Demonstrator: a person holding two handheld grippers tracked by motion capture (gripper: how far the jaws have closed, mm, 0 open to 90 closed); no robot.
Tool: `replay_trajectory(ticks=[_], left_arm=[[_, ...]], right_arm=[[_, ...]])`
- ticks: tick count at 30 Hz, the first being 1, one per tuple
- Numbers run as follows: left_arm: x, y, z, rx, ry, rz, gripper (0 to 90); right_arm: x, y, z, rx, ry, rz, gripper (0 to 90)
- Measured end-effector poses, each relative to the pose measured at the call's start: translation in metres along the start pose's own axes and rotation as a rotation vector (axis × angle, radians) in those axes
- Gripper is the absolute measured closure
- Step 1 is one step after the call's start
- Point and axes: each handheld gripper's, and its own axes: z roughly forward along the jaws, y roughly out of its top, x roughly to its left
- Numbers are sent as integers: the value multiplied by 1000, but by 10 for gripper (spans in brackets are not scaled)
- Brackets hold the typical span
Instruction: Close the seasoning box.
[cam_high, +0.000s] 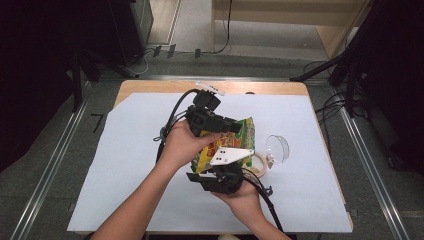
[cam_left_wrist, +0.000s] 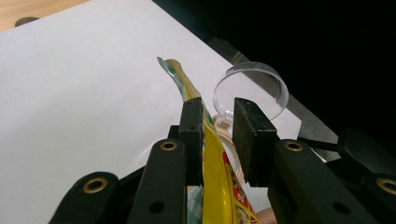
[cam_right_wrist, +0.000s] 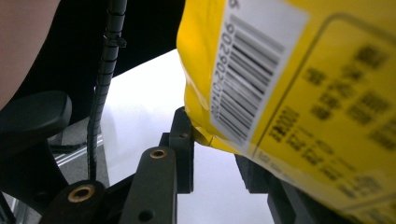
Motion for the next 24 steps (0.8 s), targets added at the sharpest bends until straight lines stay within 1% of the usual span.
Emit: replay_trajectory(ticks=[4, 10, 14, 20, 24], left_arm=[[6, 1, 2, 22, -23, -36, 743], [7, 2, 2, 35, -21, -46, 744], [8, 6, 2, 56, -22, -56, 748], [6, 8, 3, 60, -15, -45, 749], [7, 7, 3, 63, -16, -36, 778]], right_arm=[[0, 0, 0, 1, 14, 9, 718], [0, 1, 0, 3, 18, 11, 716], [1, 3, -2, -7, 16, 7, 712], [0, 4, -3, -10, 10, 2, 712], [1, 3, -3, -5, 6, -4, 714]])
